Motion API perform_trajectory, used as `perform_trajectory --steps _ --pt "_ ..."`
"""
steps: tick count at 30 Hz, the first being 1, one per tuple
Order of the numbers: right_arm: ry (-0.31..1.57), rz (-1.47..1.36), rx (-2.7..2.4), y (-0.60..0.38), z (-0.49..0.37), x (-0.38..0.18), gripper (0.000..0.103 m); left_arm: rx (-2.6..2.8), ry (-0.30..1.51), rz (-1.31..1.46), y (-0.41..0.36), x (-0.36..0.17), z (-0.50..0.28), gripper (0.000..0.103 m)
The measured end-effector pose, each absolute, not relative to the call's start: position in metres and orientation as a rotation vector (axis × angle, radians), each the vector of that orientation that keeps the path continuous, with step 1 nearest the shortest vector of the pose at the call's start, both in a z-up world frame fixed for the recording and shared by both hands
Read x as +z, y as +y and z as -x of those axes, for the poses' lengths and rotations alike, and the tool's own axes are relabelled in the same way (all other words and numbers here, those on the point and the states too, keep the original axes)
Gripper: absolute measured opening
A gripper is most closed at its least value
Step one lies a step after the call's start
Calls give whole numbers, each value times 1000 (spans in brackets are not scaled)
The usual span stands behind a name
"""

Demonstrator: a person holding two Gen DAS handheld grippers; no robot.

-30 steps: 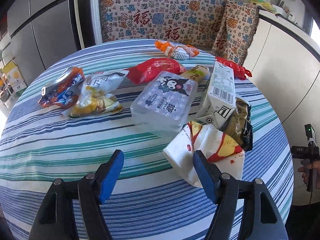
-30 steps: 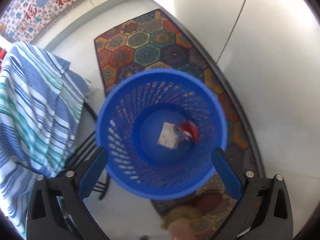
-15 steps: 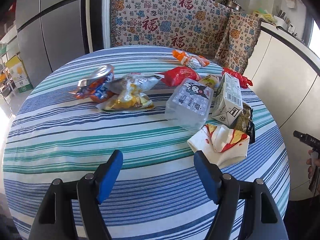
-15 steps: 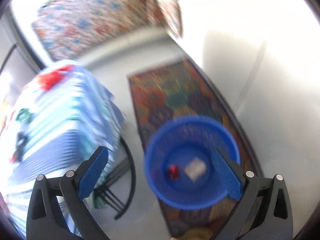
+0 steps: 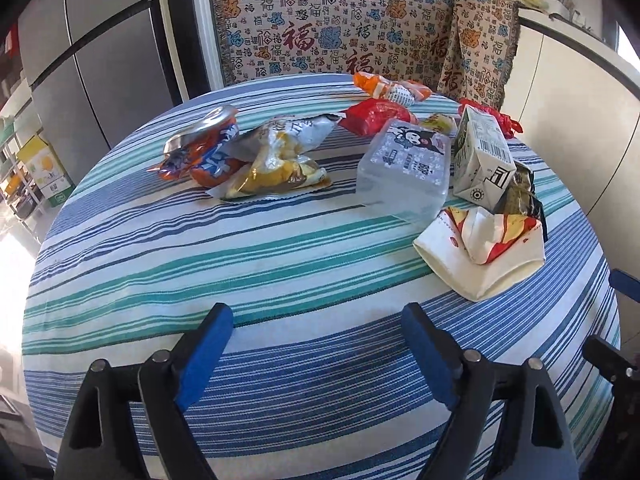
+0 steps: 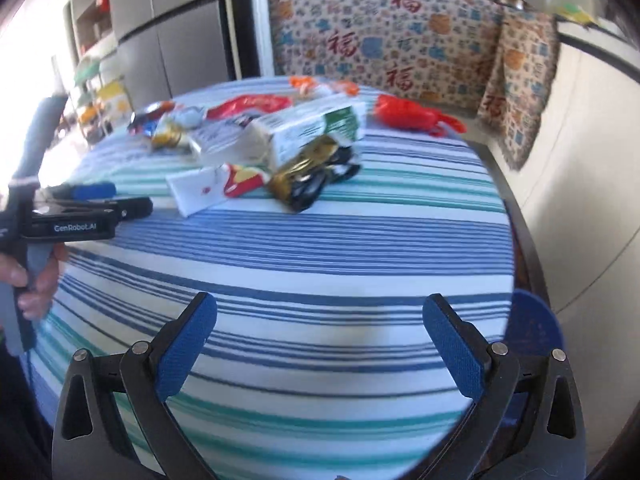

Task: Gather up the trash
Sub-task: 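Move both tools back over the table toward the remaining trash, then grasp the white-red wrapper with the left tool while the right tool grasps the gold foil wrapper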

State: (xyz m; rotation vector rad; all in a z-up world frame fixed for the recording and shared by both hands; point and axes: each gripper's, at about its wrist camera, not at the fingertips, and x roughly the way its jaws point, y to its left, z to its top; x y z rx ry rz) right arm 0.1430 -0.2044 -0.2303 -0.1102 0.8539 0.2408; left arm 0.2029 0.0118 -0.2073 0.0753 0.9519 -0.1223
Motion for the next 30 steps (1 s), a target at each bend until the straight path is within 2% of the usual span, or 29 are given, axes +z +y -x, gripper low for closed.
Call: perform_trajectory --steps 8,14,29,30 --pt "925 92 220 -203 -177 -245 103 -129 965 -81 13 -210 -205 102" --pt "920 98 242 -209 -169 -243 103 -230 1019 -123 16 -207 -200 102" --pt "911 21 186 -230 -130 -239 103 -571 786 -20 -24 -169 -194 100" --pt "906 6 189 -232 -130 -237 103 -581 774 -53 -31 -166 -191 95"
